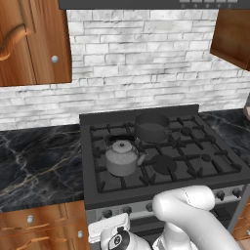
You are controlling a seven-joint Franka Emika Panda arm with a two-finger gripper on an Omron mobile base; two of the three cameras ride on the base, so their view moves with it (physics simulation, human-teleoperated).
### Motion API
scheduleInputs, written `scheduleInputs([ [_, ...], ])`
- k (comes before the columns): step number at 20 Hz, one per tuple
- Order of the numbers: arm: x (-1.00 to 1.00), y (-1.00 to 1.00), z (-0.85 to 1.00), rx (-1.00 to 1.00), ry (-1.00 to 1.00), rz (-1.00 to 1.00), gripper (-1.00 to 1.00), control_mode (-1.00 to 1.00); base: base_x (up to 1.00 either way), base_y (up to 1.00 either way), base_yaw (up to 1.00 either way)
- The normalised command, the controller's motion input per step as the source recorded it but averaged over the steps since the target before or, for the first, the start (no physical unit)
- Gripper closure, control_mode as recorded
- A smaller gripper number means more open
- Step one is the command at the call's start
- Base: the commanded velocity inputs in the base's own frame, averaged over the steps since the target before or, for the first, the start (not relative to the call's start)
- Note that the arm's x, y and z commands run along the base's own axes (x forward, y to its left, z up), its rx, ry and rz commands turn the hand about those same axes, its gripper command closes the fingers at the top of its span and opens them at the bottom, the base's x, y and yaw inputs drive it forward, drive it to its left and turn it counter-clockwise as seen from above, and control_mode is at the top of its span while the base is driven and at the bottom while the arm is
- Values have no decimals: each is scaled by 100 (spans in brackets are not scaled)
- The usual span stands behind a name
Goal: Pick the kettle from the counter and place it on a stove burner. Then turn the burner on.
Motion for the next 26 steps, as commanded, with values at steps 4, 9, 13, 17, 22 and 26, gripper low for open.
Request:
scheduleInputs([
  [4, 0, 18, 0, -1, -2, -2, -100, -100, 0, 0, 0],
  [9, 0, 20, 0, 0, -8, -3, -100, -100, 0, 0, 0],
  [13, 0, 2, 0, 0, 0, 0, -100, -100, 0, 0, 0],
  [17, 0, 0, 0, 0, 0, 0, 100, -100, 0, 0, 0],
  [22, 0, 0, 0, 0, 0, 0, 100, -100, 0, 0, 0],
  [26, 0, 0, 0, 0, 0, 0, 100, -100, 0, 0, 0],
])
